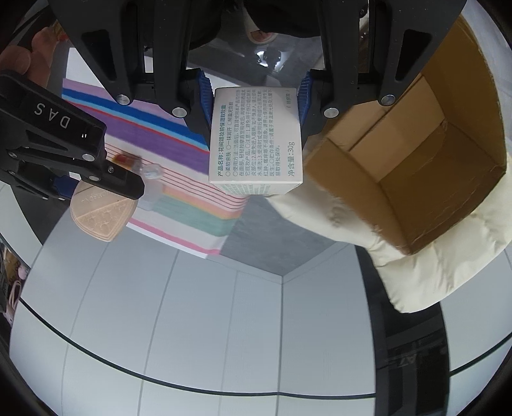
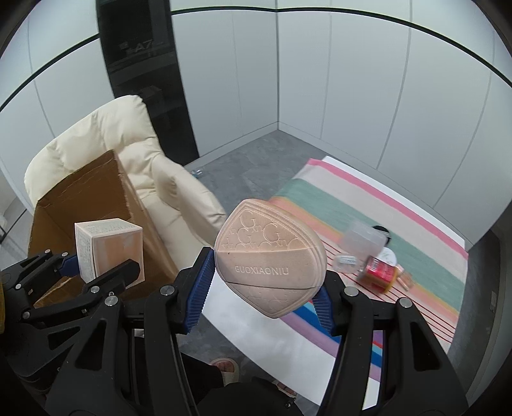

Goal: Organize objects
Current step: 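Carry the white box and beige puff over the cardboard box with both tools, then open the left tool dropping the white box while the right tool drops the puff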

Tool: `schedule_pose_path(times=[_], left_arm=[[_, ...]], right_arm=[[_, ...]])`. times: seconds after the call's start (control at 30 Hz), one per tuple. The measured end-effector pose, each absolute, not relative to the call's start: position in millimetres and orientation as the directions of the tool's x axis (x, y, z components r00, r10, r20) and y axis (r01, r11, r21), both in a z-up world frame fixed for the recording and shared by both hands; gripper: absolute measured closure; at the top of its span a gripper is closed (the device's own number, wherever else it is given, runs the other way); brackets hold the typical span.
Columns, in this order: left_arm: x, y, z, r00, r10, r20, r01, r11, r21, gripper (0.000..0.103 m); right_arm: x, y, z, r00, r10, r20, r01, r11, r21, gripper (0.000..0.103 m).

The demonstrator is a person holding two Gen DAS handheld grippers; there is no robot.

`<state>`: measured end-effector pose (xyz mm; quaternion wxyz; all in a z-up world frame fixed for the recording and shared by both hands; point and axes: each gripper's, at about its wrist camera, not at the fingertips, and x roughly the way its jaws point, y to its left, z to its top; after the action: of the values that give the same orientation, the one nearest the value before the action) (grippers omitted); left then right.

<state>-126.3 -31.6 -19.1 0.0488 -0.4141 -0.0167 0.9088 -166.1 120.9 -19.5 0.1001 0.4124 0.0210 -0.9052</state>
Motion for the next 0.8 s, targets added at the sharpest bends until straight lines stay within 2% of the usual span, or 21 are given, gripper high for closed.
schedule_pose_path(times=[0.8], left_arm=[[-101.7, -157.7, -21.8, -0.658, -0.086, -0.748, 0.184, -0.982, -0.050, 0.059]], right_arm=[[-174.7, -4.5, -16.9, -0.586, -0.298, -0.753, 0.414, -0.909, 0.038, 0.043]])
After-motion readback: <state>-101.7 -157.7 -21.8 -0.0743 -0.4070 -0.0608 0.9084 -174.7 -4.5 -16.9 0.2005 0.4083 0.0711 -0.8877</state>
